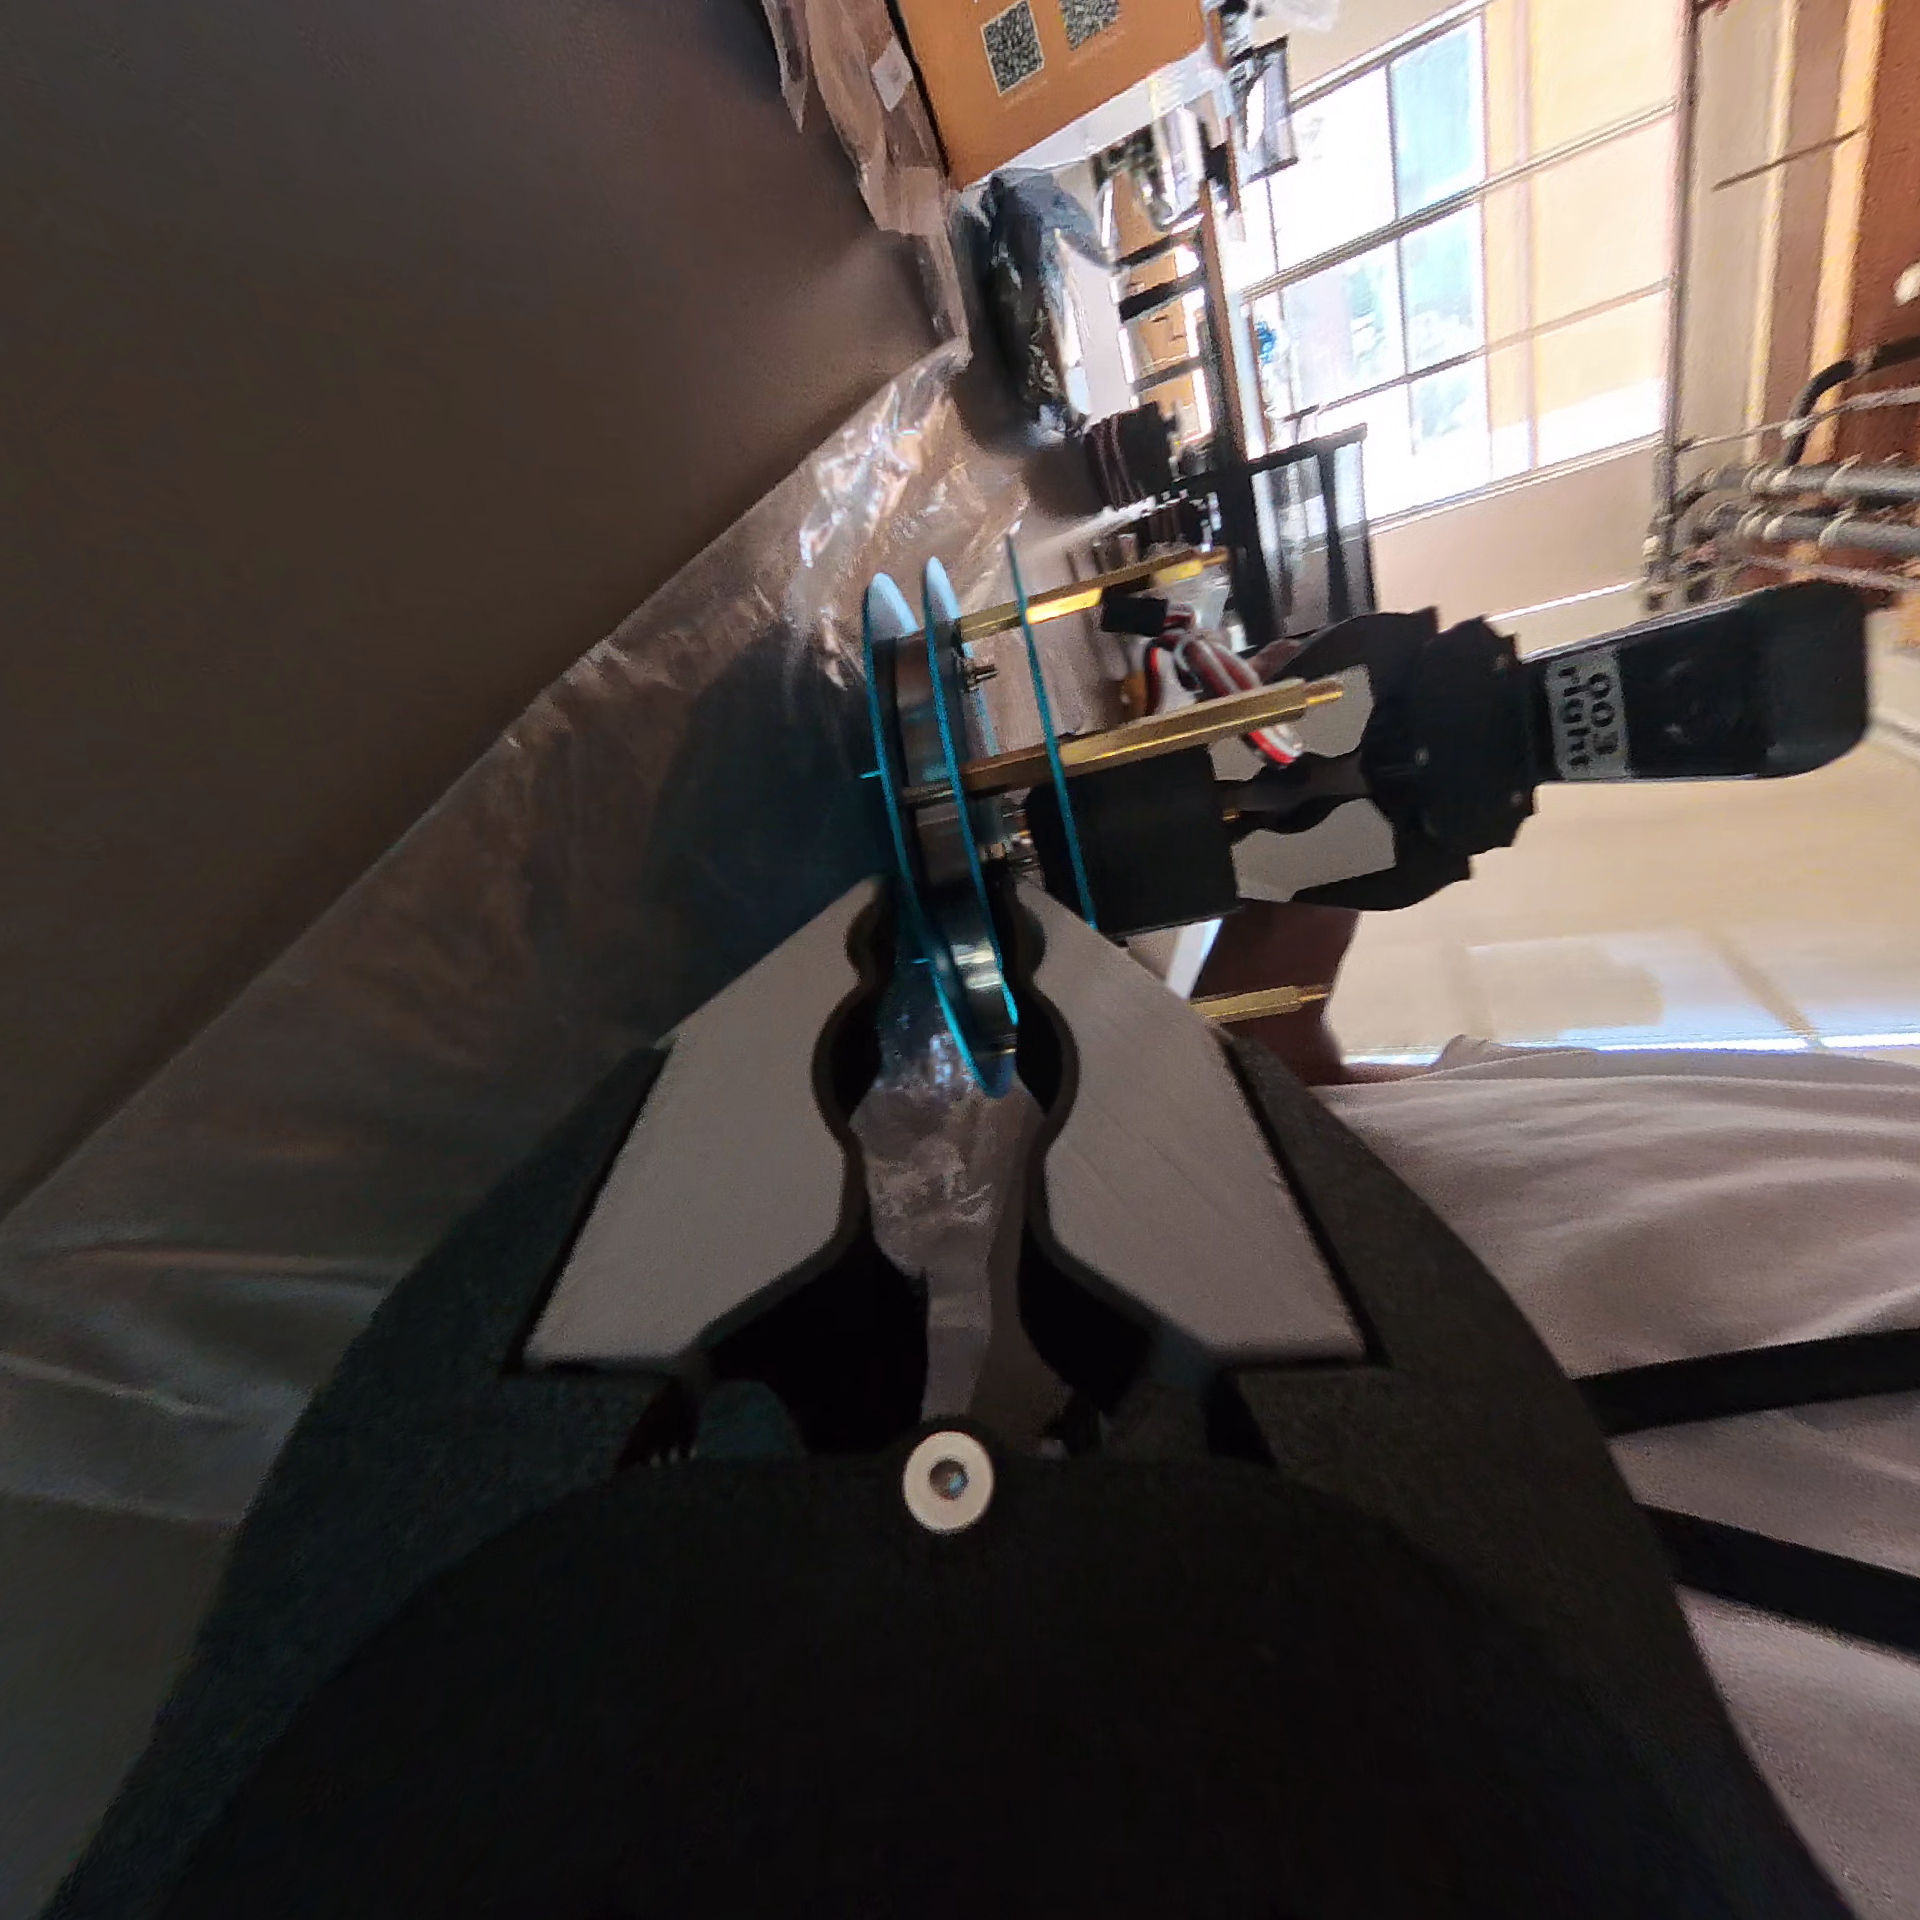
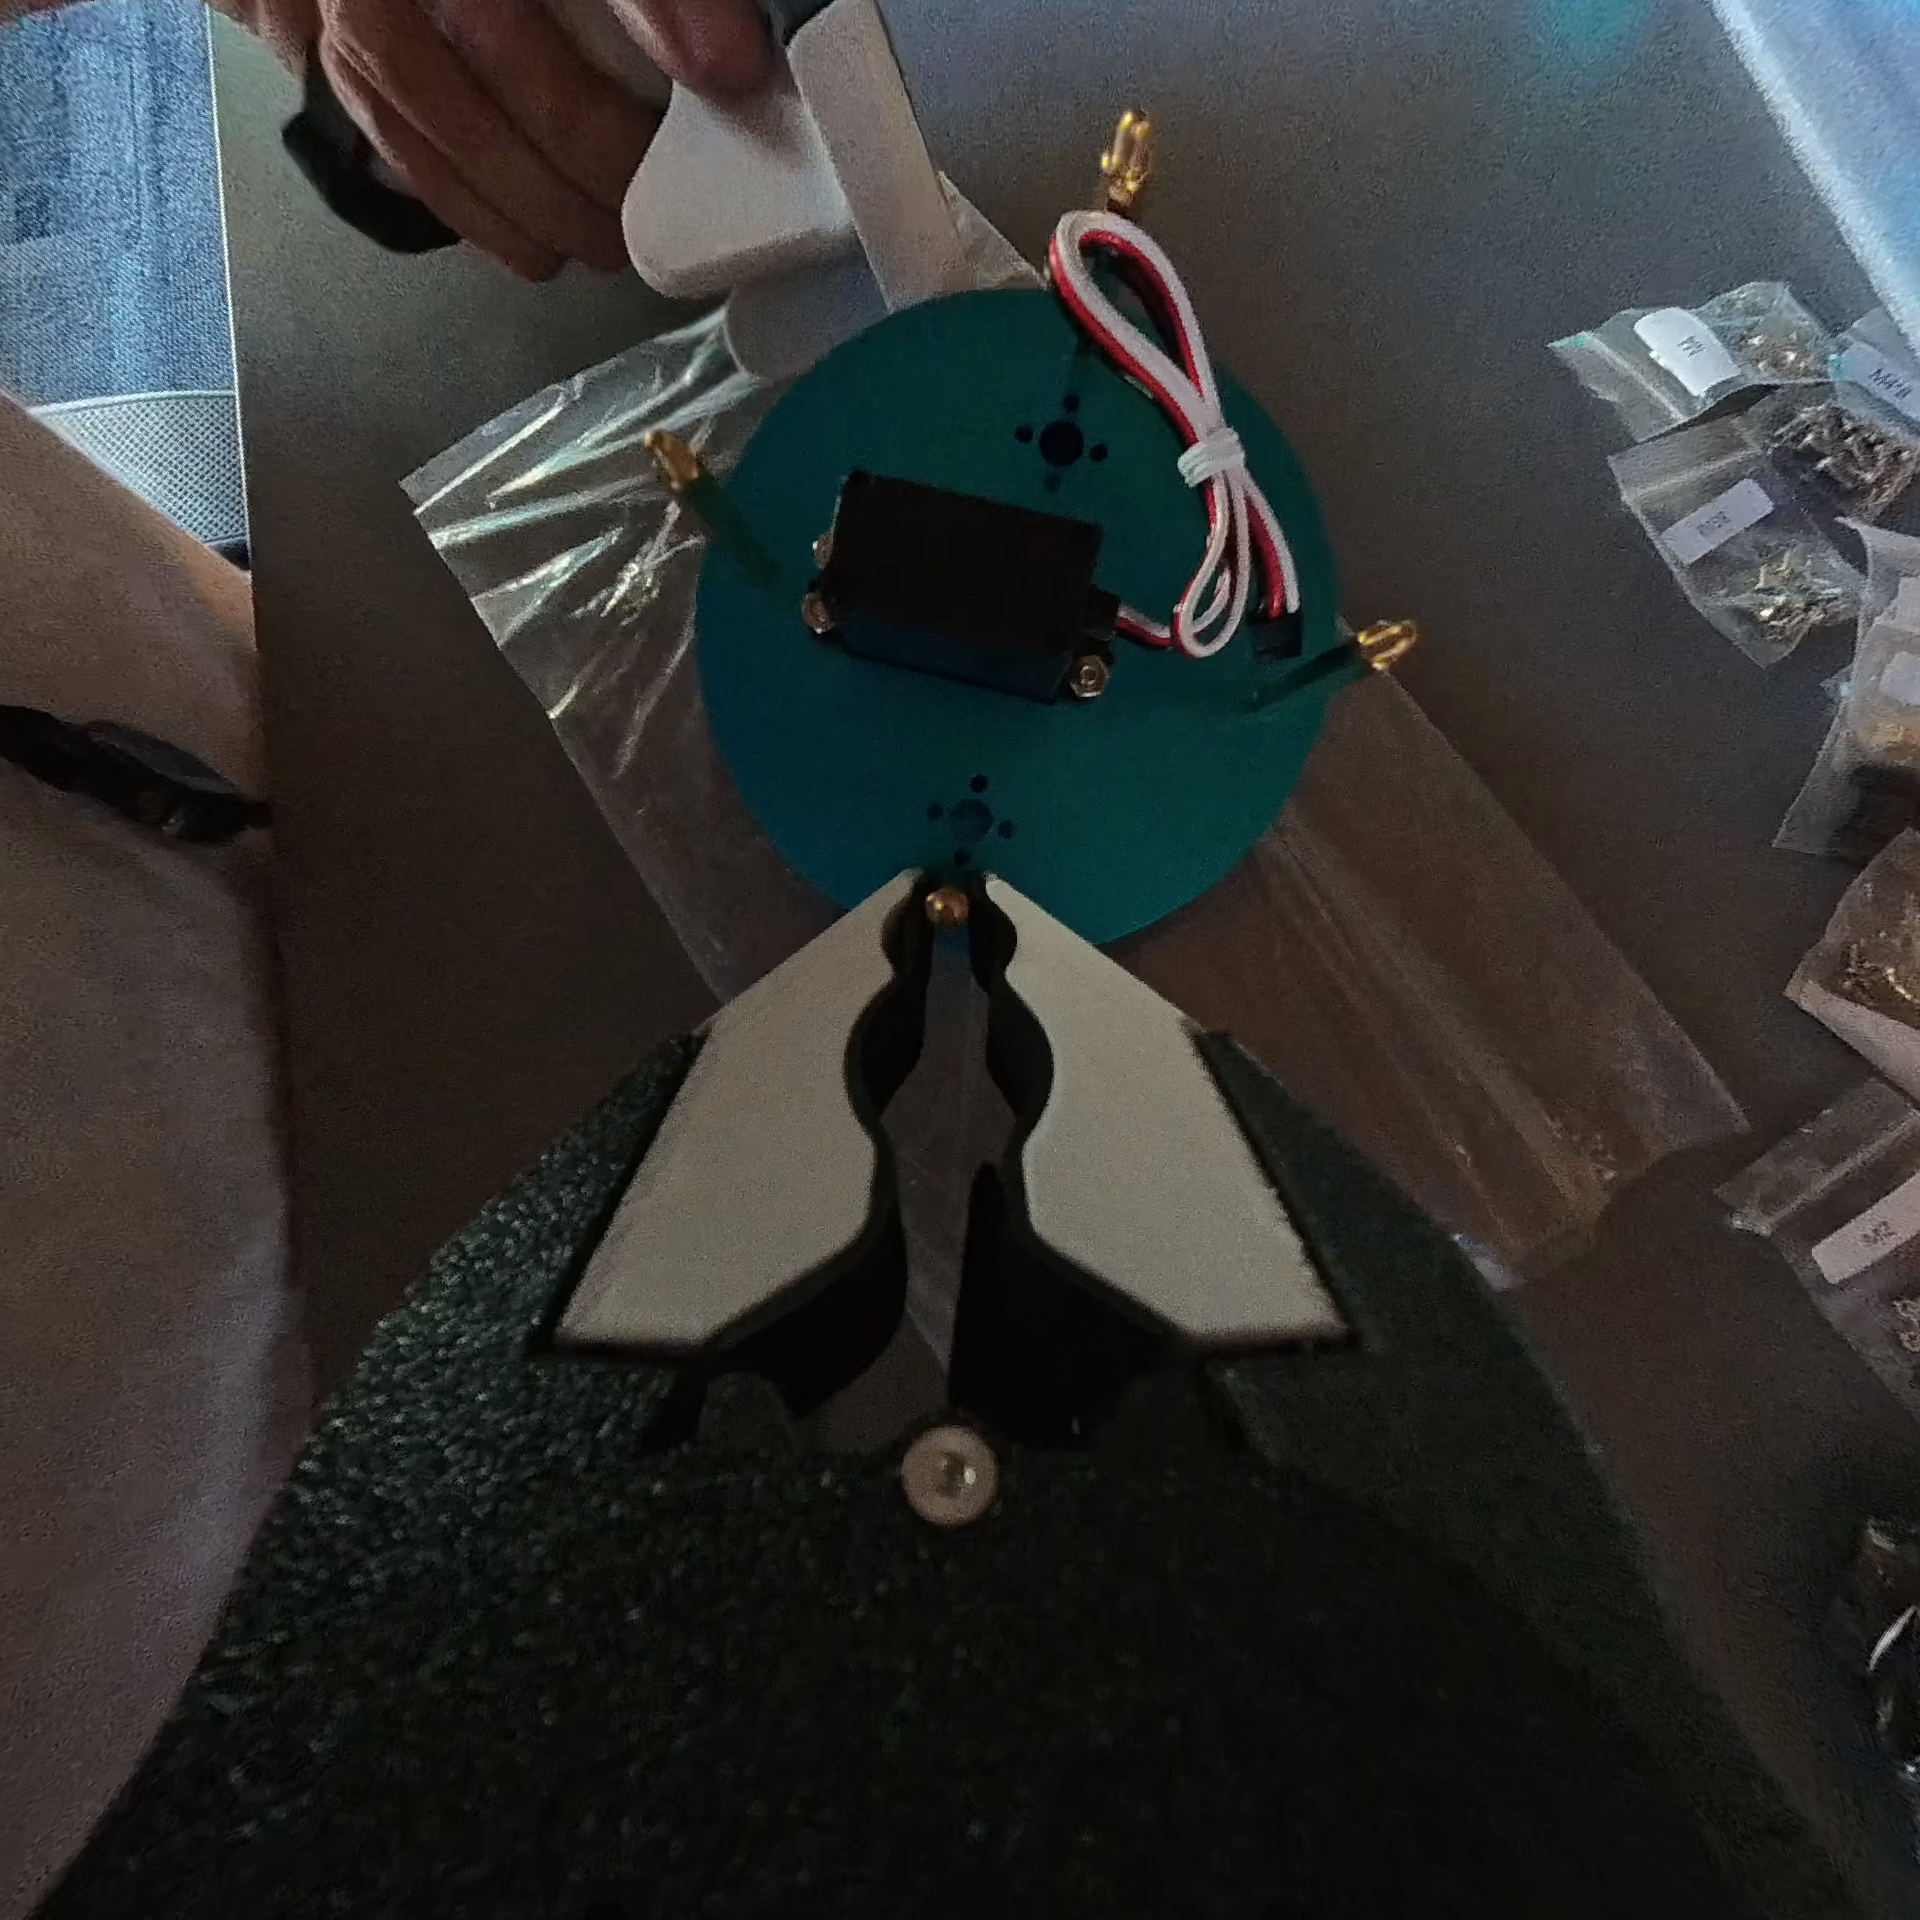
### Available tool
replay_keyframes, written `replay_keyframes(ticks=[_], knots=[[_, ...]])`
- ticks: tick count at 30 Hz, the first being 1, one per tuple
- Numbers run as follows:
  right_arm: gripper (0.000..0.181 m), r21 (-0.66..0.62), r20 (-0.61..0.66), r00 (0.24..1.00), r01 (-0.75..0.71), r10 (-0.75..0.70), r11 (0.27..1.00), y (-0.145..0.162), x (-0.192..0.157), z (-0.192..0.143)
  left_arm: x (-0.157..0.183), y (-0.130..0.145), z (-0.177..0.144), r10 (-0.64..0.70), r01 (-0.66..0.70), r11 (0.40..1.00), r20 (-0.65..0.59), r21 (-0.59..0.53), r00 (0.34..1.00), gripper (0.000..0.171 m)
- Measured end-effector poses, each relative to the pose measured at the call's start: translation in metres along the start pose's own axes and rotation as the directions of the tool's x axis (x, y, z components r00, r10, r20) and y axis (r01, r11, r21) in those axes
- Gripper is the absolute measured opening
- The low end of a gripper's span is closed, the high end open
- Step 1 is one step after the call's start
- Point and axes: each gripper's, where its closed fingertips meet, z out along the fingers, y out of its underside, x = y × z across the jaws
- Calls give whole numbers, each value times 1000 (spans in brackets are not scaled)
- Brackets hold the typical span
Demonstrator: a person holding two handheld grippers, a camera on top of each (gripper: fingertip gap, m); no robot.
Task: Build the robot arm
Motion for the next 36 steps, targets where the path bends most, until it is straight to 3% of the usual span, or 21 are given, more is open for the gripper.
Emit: replay_keyframes(ticks=[5,11,14,17,18,20,21,24,25,26,29,33,36], knots=[[4,17,11,999,30,-30,999,-2,-3,1,-11,5,-4,62,-63,998,60,5,996,42],[4,24,14,1000,20,-20,1000,-6,-8,5,-14,-4,-10,46,-54,993,72,106,996,40],[4,18,-4,1000,-3,3,1000,-5,-6,0,-22,-22,-35,36,-61,972,116,225,993,40],[3,16,-16,1000,-18,18,1000,-6,-7,-2,-17,-31,-69,130,-183,939,193,290,973,40],[4,14,-24,999,-22,22,1000,-7,-7,-2,-19,-33,-87,168,-250,916,268,313,949,40],[4,15,-43,999,-27,27,1000,-12,-8,-1,-28,-30,-138,238,-420,857,493,298,837,40],[3,15,-54,998,-25,25,1000,-14,-8,-1,-32,-25,-169,274,-513,819,611,256,742,40],[3,-2,-89,996,-34,34,999,-14,-6,0,-48,3,-259,370,-702,712,860,-19,351,43],[4,3,-91,995,-45,45,999,-15,-6,0,-55,13,-282,390,-715,690,890,-112,237,43],[4,7,-97,994,-55,55,998,-14,-6,0,-63,24,-300,403,-705,687,900,-176,168,43],[7,33,-151,985,-84,88,996,-19,-4,-8,-86,48,-309,473,-628,732,860,-263,190,48],[6,163,-251,960,-84,124,983,-48,-7,-22,-98,48,-291,545,-633,726,787,-268,290,48],[0,312,-304,945,-18,118,950,-83,-23,-24,-103,43,-288,574,-649,710,758,-274,308,48]])
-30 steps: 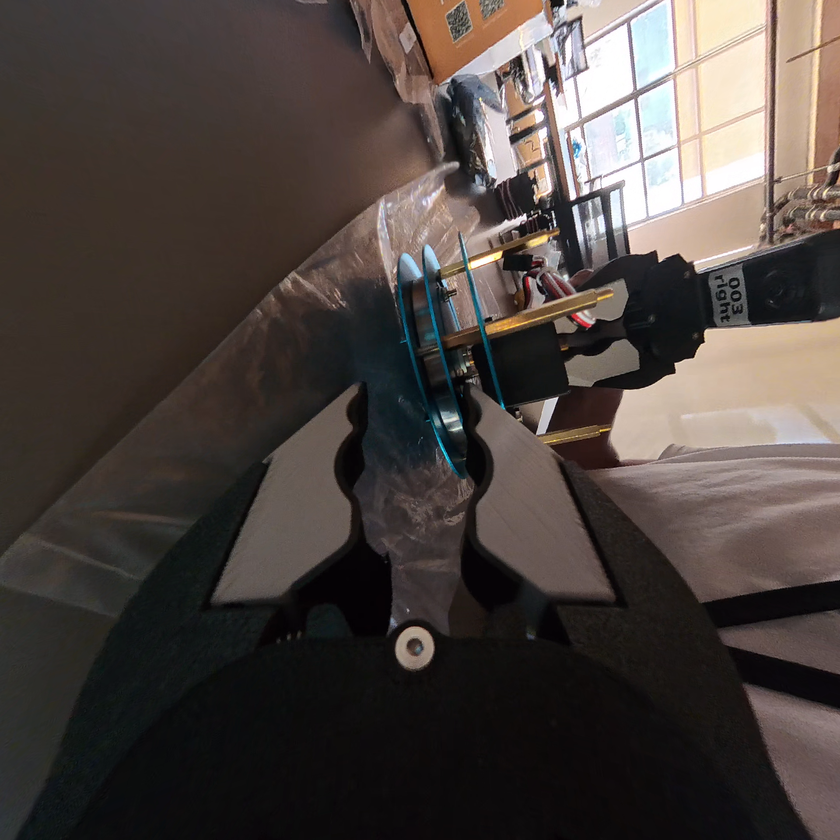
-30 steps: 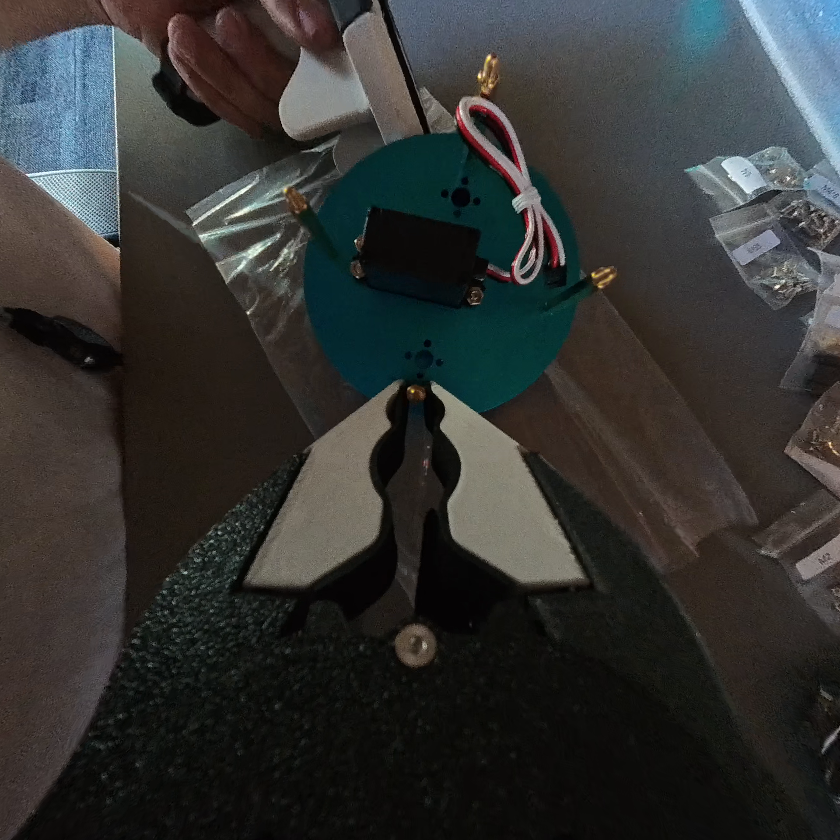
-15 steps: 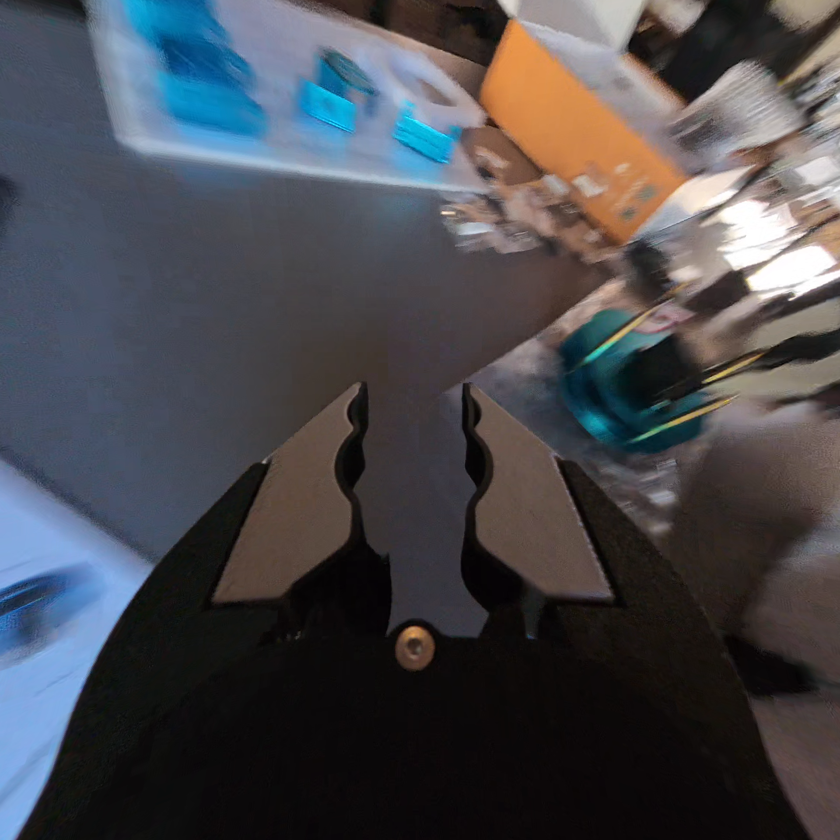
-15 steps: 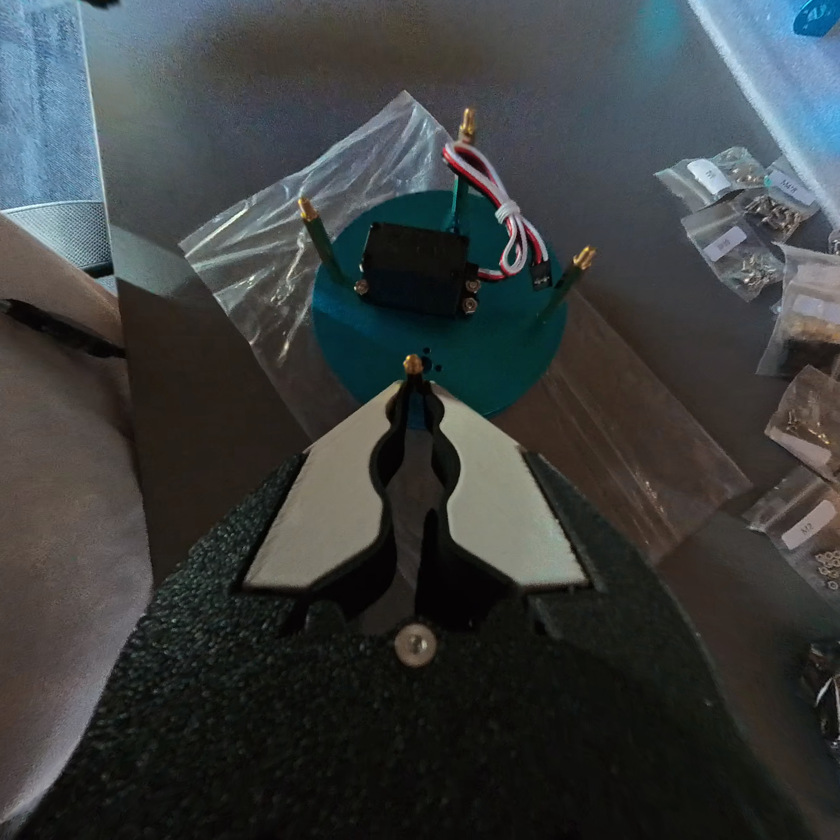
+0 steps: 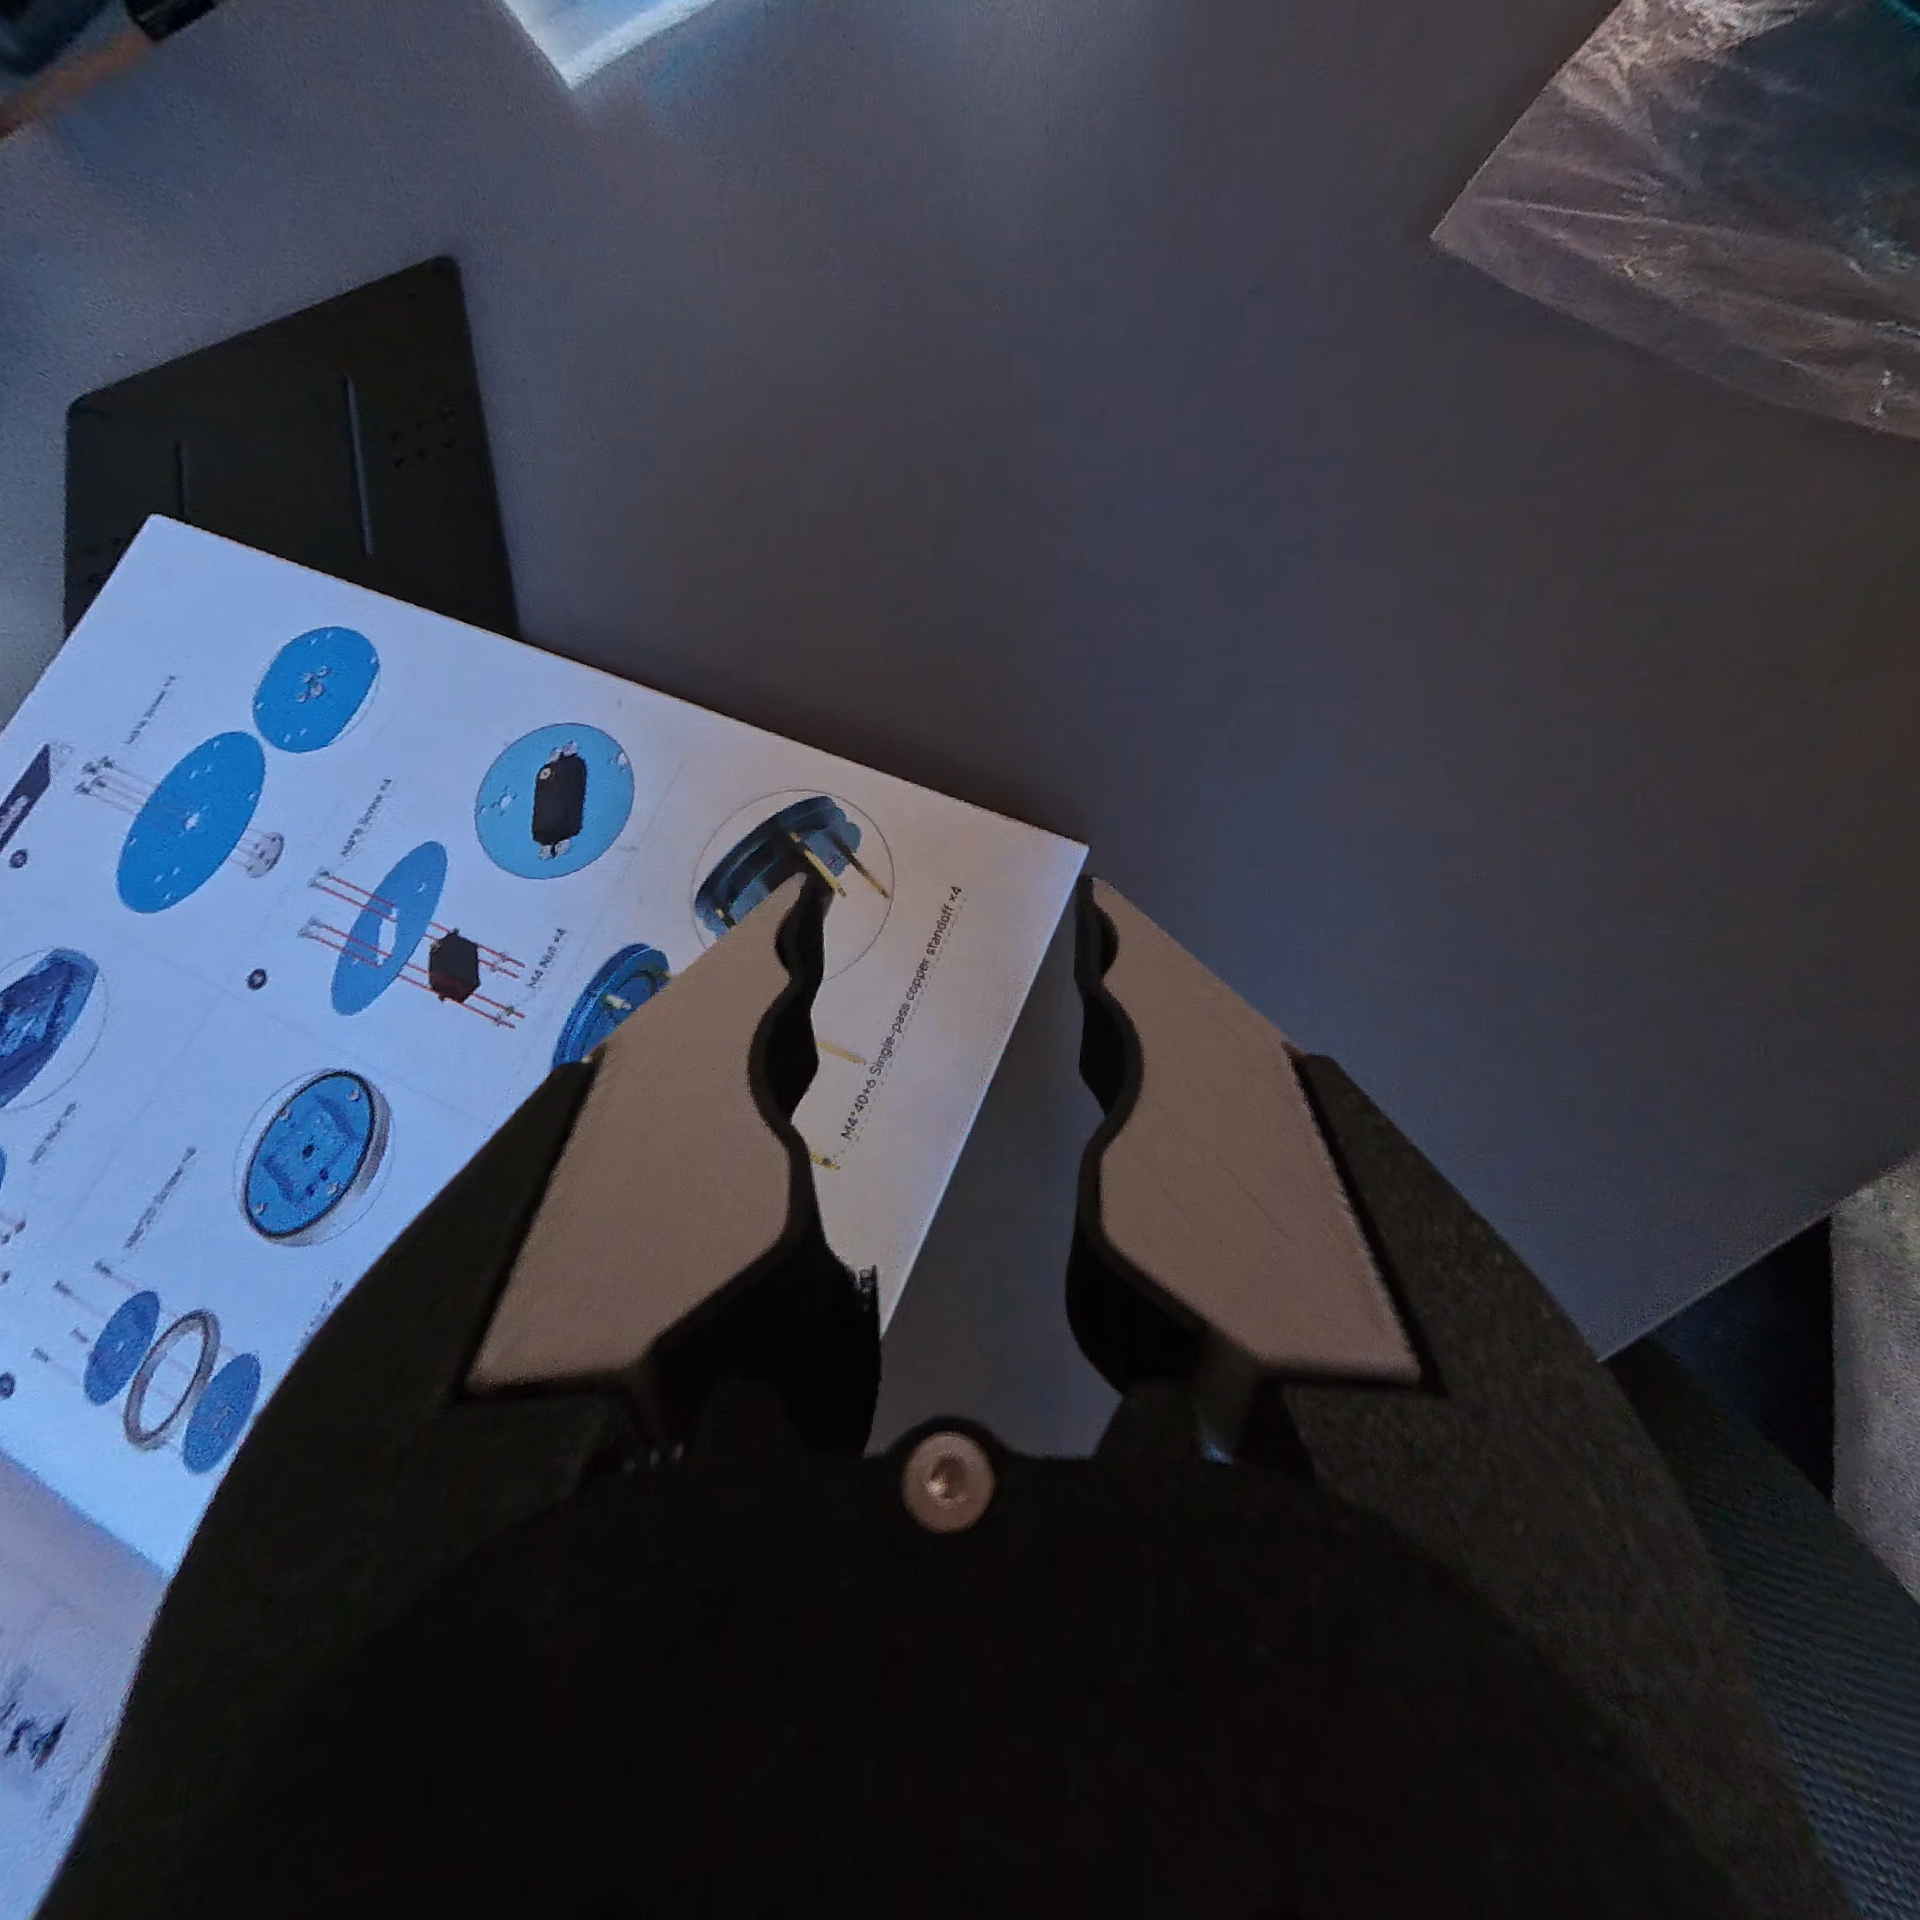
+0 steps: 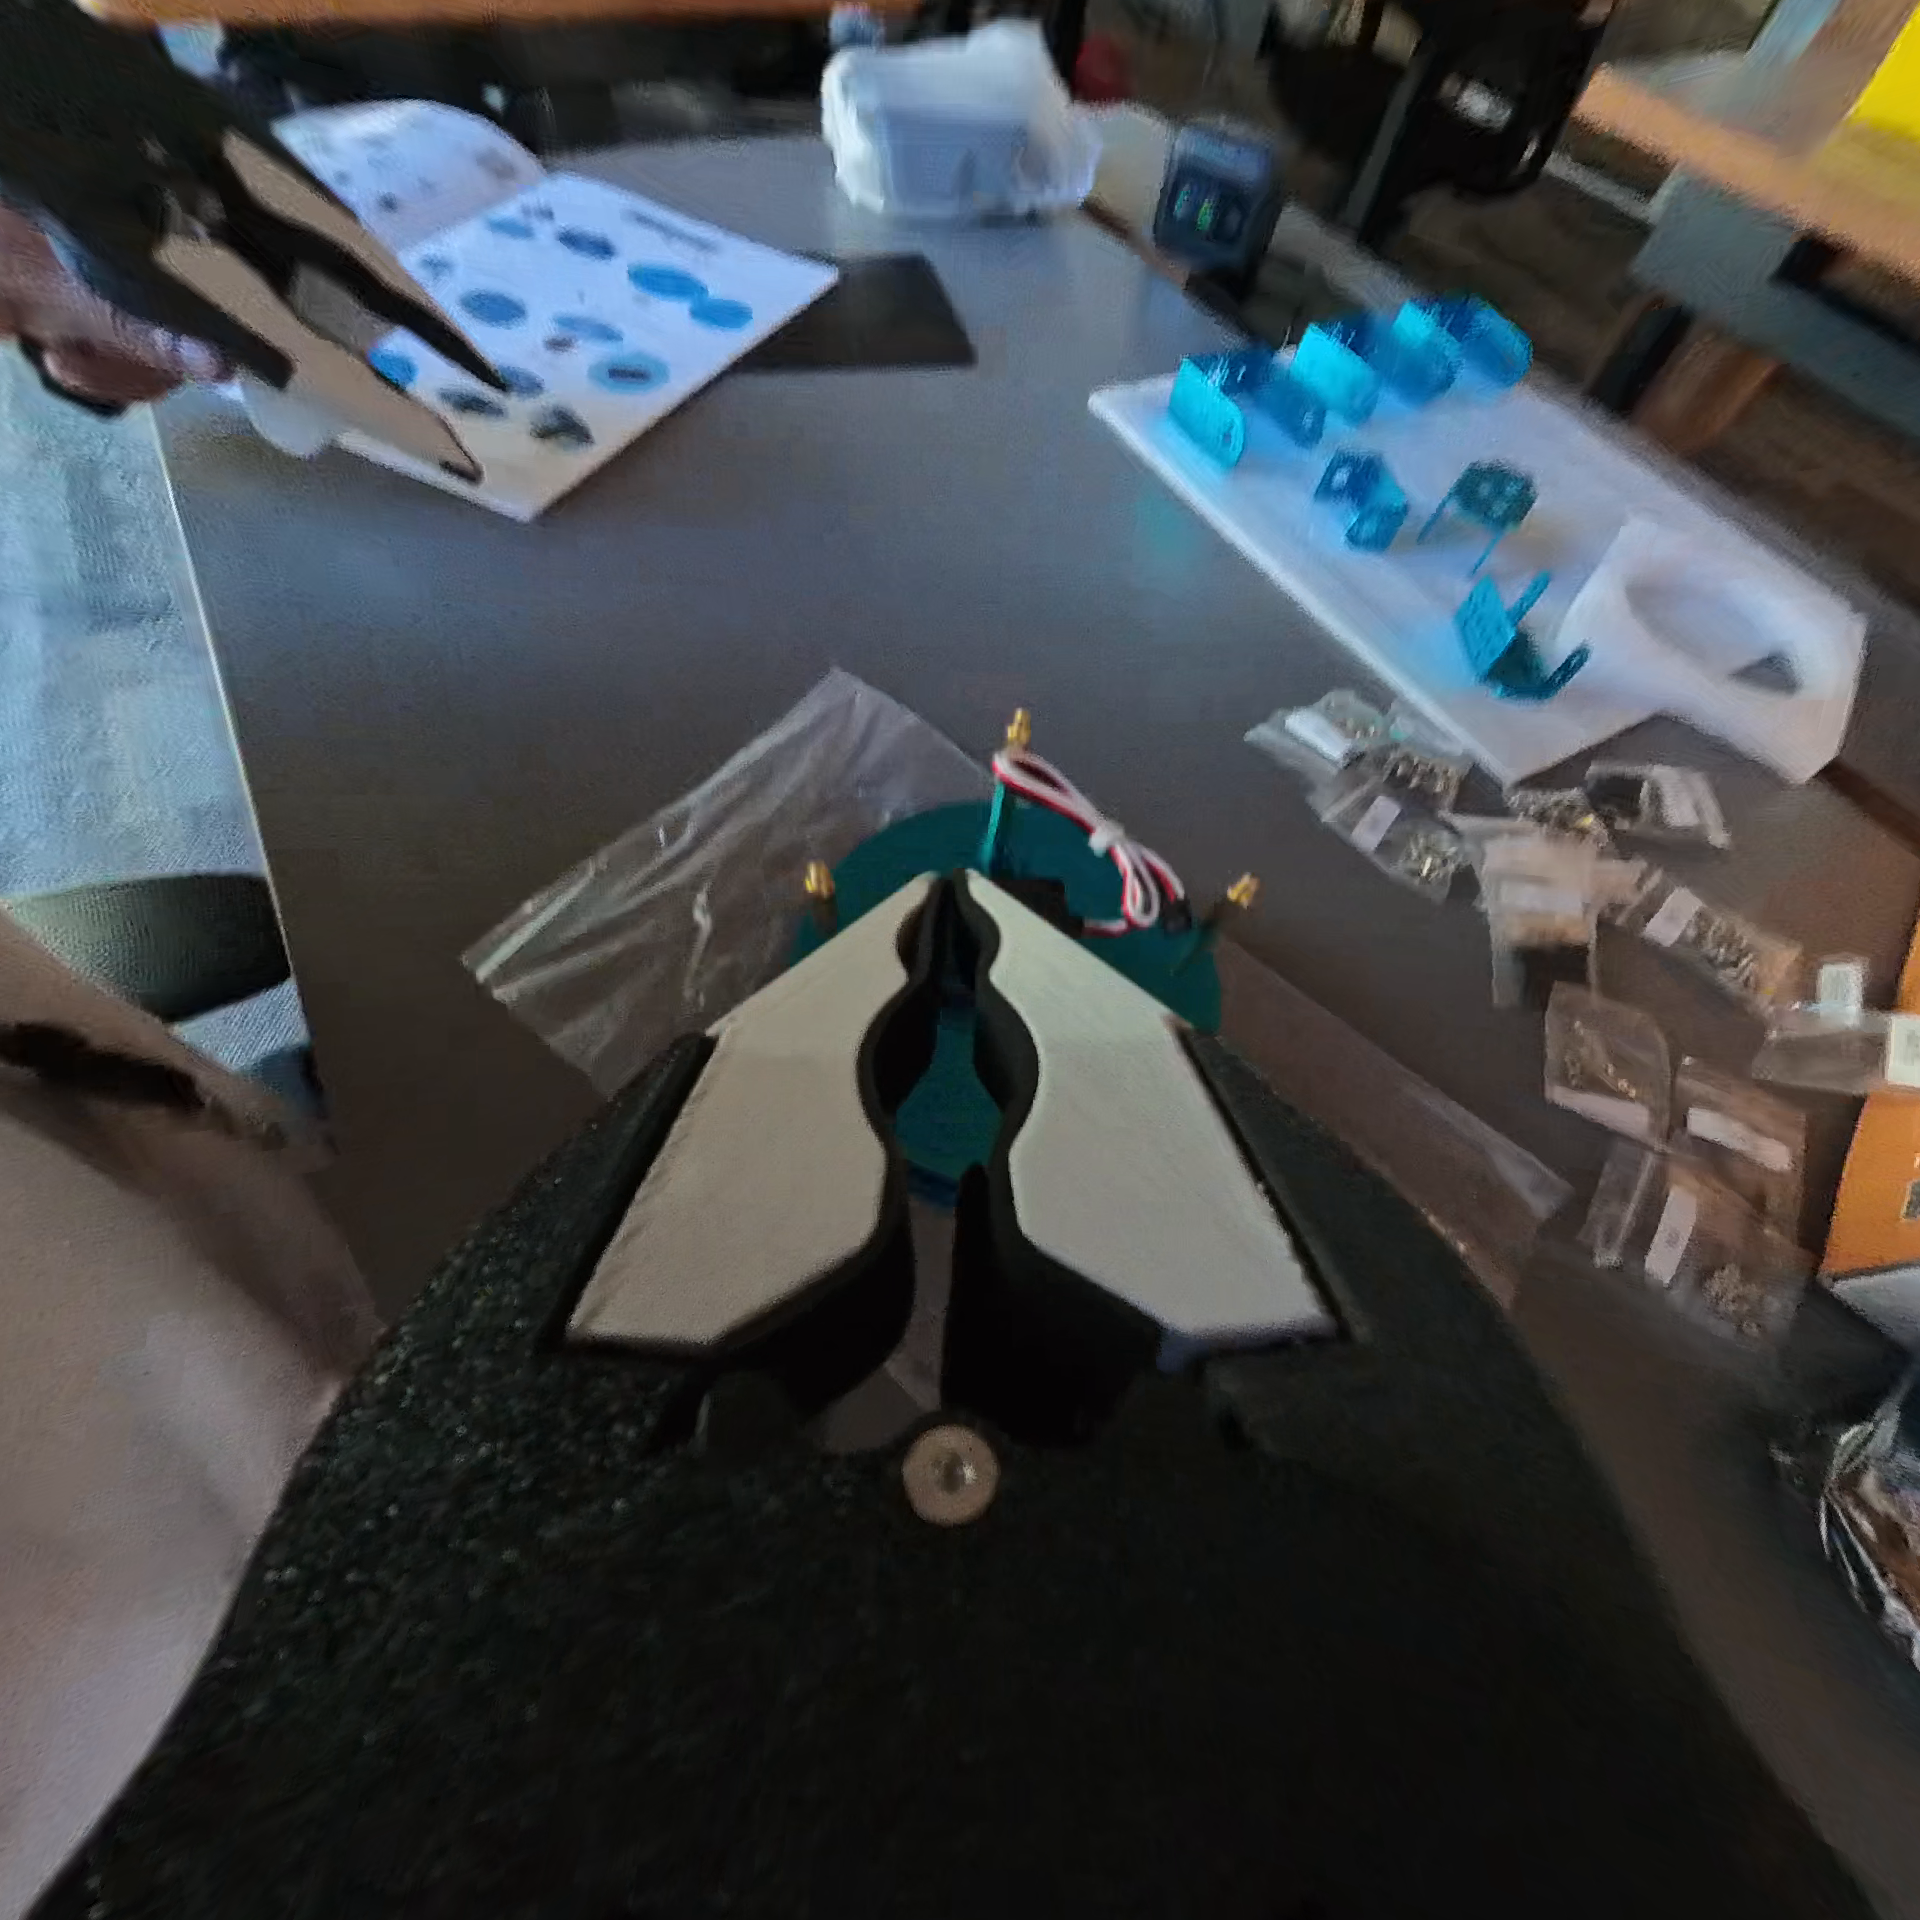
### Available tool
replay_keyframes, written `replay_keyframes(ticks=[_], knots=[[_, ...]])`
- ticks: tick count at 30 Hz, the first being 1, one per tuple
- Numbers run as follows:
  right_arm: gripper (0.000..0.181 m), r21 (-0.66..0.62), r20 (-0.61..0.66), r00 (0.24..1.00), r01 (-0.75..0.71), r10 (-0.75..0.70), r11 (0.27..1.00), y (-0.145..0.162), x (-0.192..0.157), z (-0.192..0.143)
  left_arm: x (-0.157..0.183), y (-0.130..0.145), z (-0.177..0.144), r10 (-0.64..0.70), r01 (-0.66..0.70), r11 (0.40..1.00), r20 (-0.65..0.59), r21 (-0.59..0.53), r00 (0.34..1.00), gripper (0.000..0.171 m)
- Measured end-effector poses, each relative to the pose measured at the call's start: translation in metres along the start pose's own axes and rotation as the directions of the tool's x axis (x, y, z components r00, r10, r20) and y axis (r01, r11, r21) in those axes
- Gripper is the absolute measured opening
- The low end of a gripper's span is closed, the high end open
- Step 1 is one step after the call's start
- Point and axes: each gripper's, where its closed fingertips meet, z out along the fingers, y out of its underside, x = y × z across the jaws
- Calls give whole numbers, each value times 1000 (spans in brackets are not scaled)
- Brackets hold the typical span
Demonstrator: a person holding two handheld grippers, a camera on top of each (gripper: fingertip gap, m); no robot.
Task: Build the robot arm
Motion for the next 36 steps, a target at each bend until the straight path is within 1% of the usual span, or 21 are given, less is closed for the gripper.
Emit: replay_keyframes(ticks=[1,2,4,6,7,8,9,11,13,15,16,18,20,21,23,25,27,30,32,34,36], knots=[[0,68,-32,999,11,-9,998,-14,-6,1,0,0,1,7,-7,1000,-17,4,1000,48],[0,132,-28,1000,13,-10,991,-28,-17,2,1,0,2,16,-15,1000,-32,15,999,48],[0,243,69,997,-36,20,969,-54,-45,10,2,0,3,32,-31,999,-54,31,998,48],[1,291,208,977,-107,46,951,-71,-74,31,-5,3,3,52,-51,998,-33,32,998,48],[4,277,267,962,-127,51,952,-75,-88,48,-15,3,-2,49,-49,998,5,47,999,49],[9,236,303,951,-137,61,962,-75,-99,68,-28,4,-11,11,-14,998,42,69,999,49],[17,190,336,939,-141,71,972,-76,-110,88,-45,10,-22,-60,55,995,72,80,996,48],[31,106,419,902,-161,102,981,-79,-134,126,-89,39,-45,-242,234,970,178,65,954,48],[42,29,488,864,-162,127,986,-80,-155,161,-116,77,-64,-345,348,937,253,34,904,48],[59,-78,501,853,-126,148,989,-72,-170,196,-132,105,-74,-387,404,915,329,18,861,48],[66,-131,501,852,-101,154,986,-67,-177,212,-134,112,-75,-414,431,902,334,27,847,47],[70,-198,482,859,-81,169,977,-62,-187,236,-133,116,-74,-481,482,873,305,77,822,47],[70,-242,481,850,-106,215,964,-62,-199,249,-131,115,-73,-502,497,862,294,96,814,47],[71,-247,460,861,-112,219,962,-62,-201,255,-130,115,-73,-500,494,864,296,98,814,46],[74,-272,369,916,-60,161,960,-52,-193,267,-124,111,-69,-500,489,865,282,112,819,44],[73,-312,266,959,-6,94,950,-41,-179,276,-117,103,-63,-508,489,861,253,137,823,41],[66,-328,230,971,9,70,945,-34,-172,276,-106,93,-55,-491,472,871,234,136,839,38],[75,-347,225,964,-55,140,936,-29,-164,263,-94,77,-40,-460,441,888,247,133,853,34],[75,-367,199,964,-94,177,926,-23,-151,252,-85,63,-27,-433,415,902,236,122,870,34],[69,-387,185,959,-129,214,913,-17,-137,239,-75,54,-19,-377,371,926,214,70,901,34],[72,-396,164,951,-181,264,900,-11,-126,227,-66,48,-16,-384,387,922,194,22,903,34]])
